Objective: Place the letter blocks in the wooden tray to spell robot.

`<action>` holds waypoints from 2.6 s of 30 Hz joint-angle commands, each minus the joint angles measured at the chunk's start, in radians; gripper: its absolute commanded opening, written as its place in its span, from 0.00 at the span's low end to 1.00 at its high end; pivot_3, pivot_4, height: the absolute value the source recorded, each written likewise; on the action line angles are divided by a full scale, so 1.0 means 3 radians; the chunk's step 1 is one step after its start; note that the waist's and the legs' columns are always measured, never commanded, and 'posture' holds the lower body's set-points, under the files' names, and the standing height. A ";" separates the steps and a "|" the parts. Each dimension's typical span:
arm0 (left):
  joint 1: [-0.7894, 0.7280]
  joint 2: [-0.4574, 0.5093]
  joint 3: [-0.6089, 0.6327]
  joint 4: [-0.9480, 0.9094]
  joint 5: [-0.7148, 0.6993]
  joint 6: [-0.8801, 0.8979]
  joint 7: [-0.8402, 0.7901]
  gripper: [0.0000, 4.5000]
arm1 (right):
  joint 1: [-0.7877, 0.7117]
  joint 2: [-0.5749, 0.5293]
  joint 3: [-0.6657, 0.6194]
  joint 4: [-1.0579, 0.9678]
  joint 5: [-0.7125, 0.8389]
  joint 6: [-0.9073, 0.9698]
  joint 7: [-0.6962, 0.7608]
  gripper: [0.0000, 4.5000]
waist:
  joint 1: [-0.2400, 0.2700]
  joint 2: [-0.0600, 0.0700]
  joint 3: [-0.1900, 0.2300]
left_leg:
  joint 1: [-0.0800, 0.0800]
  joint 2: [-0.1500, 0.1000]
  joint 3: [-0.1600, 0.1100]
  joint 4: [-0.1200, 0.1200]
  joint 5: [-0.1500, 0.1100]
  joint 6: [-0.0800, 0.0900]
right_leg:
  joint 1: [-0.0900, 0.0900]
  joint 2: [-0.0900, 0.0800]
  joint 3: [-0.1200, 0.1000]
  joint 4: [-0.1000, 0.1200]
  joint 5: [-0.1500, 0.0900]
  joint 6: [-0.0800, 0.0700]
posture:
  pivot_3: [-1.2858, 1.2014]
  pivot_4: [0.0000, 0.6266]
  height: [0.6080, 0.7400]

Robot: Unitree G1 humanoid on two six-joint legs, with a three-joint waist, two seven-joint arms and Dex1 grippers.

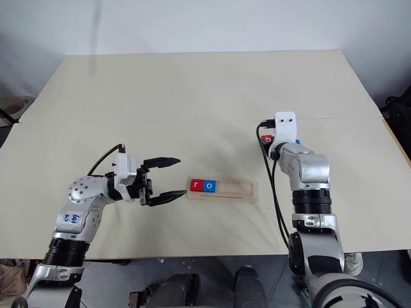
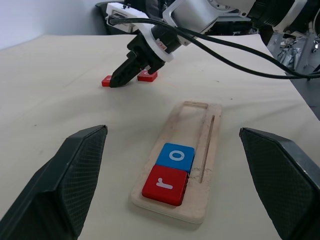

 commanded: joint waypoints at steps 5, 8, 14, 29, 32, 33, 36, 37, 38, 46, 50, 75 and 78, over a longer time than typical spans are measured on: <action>-0.0010 0.0024 -0.0025 -0.0035 -0.0033 -0.0024 -0.0056 1.00 | 0.0287 -0.0387 -0.0048 -0.1208 0.0268 0.0615 0.0373 0.33 | 0.0029 0.0000 0.0000 | -0.0002 -0.0001 0.0000 0.0000 0.0000 0.0000 | -0.0001 -0.0001 0.0000 -0.0001 0.0000 0.0000 | 0.52 0.24 1.00; -0.0045 0.0012 -0.0046 0.0051 -0.0027 -0.0044 -0.0101 1.00 | 0.0589 -0.0569 -0.0230 -0.1901 0.0449 0.1097 0.0455 0.33 | 0.0053 0.0000 0.0000 | -0.0002 -0.0001 -0.0002 0.0000 0.0000 0.0000 | 0.0000 -0.0001 0.0000 -0.0005 0.0000 0.0000 | 0.52 0.24 1.00; -0.0154 -0.0042 -0.0123 0.0234 -0.0025 -0.0080 -0.0227 1.00 | 0.1194 -0.0512 -0.0627 -0.2970 0.0558 0.1930 0.0372 0.33 | 0.0061 0.0000 0.0000 | -0.0002 -0.0001 -0.0002 0.0002 0.0000 0.0000 | 0.0001 -0.0001 0.0001 -0.0007 0.0000 0.0000 | 0.52 0.24 1.00; -0.0452 -0.0139 -0.0225 0.0619 0.0014 -0.0185 -0.0479 1.00 | 0.2063 0.0073 -0.0648 -0.3578 0.0194 0.2219 -0.0074 0.40 | 0.0055 0.0000 0.0000 | 0.0002 -0.0002 0.0001 0.0000 0.0000 0.0001 | 0.0001 0.0000 0.0005 -0.0006 0.0000 0.0000 | 0.52 0.24 1.00; -0.0438 -0.0135 -0.0224 0.0604 0.0012 -0.0178 -0.0485 1.00 | 0.2049 0.0025 -0.0647 -0.3566 0.0233 0.2071 0.0039 0.61 | 0.0055 -0.0001 -0.0001 | 0.0002 -0.0002 0.0001 0.0000 0.0000 0.0001 | 0.0002 0.0000 0.0005 -0.0006 0.0000 0.0000 | 0.52 0.24 1.00; -0.0430 -0.0132 -0.0223 0.0596 0.0011 -0.0174 -0.0487 1.00 | 0.2048 -0.0037 -0.0665 -0.3563 0.0266 0.2029 0.0118 0.70 | 0.0056 -0.0001 -0.0001 | 0.0002 -0.0002 0.0001 0.0000 0.0000 0.0001 | 0.0002 0.0000 0.0005 -0.0007 0.0000 0.0000 | 0.52 0.24 1.00; -0.0420 -0.0121 -0.0217 0.0596 0.0010 -0.0173 -0.0497 1.00 | 0.2067 -0.0227 -0.0766 -0.3541 0.0357 0.1934 0.0355 0.91 | 0.0055 0.0000 -0.0001 | 0.0002 -0.0002 0.0002 -0.0001 0.0000 0.0001 | 0.0001 0.0000 0.0005 -0.0007 0.0000 0.0000 | 0.52 0.24 1.00; -0.0420 -0.0117 -0.0214 0.0604 0.0010 -0.0175 -0.0502 1.00 | 0.2075 -0.0286 -0.0803 -0.3531 0.0397 0.1904 0.0440 0.98 | 0.0056 0.0000 -0.0001 | 0.0002 -0.0002 0.0001 -0.0001 0.0000 0.0001 | 0.0001 0.0000 0.0005 -0.0007 0.0000 0.0000 | 0.52 0.24 1.00; -0.0420 -0.0112 -0.0210 0.0613 0.0012 -0.0177 -0.0504 1.00 | 0.2130 -0.0478 -0.0900 -0.3498 0.0503 0.1776 0.0677 0.99 | 0.0057 0.0000 -0.0001 | 0.0001 -0.0002 0.0002 -0.0001 0.0000 0.0001 | 0.0001 0.0000 0.0005 -0.0007 0.0000 0.0000 | 0.52 0.24 1.00; -0.0427 -0.0091 -0.0190 0.0655 0.0022 -0.0222 -0.0513 1.00 | 0.2879 -0.1290 -0.1490 -0.2854 0.0935 -0.0376 0.2517 0.99 | 0.0137 -0.0003 0.0001 | 0.0005 -0.0001 0.0009 0.0001 -0.0002 0.0005 | 0.0011 0.0002 0.0004 -0.0021 0.0001 0.0002 | 0.52 0.24 1.00; -0.0366 -0.0048 -0.0201 0.0560 0.0007 -0.0223 -0.0567 1.00 | 0.3289 -0.1509 -0.1583 -0.1823 0.0662 -0.2127 0.3577 0.99 | 0.0140 -0.0005 0.0002 | 0.0009 -0.0001 0.0013 0.0003 -0.0002 0.0005 | 0.0014 0.0002 0.0005 -0.0021 0.0002 0.0004 | 0.52 0.24 1.00; -0.0118 0.0115 -0.0167 0.0094 -0.0013 -0.0026 -0.0407 1.00 | 0.1456 -0.2087 0.0205 0.0779 -0.0053 -0.3555 0.4547 0.99 | 0.0142 -0.0003 0.0002 | 0.0010 0.0001 0.0016 0.0011 -0.0003 0.0008 | 0.0019 -0.0002 0.0004 -0.0033 0.0005 0.0006 | 0.52 0.24 1.00; -0.0067 0.0133 -0.0150 0.0027 -0.0021 -0.0002 -0.0377 1.00 | 0.1254 -0.2079 0.0389 0.1003 -0.0186 -0.3666 0.4572 0.99 | 0.0138 -0.0003 0.0002 | 0.0009 0.0002 0.0015 0.0008 -0.0003 0.0008 | 0.0017 -0.0002 0.0002 -0.0034 0.0005 0.0006 | 0.52 0.24 1.00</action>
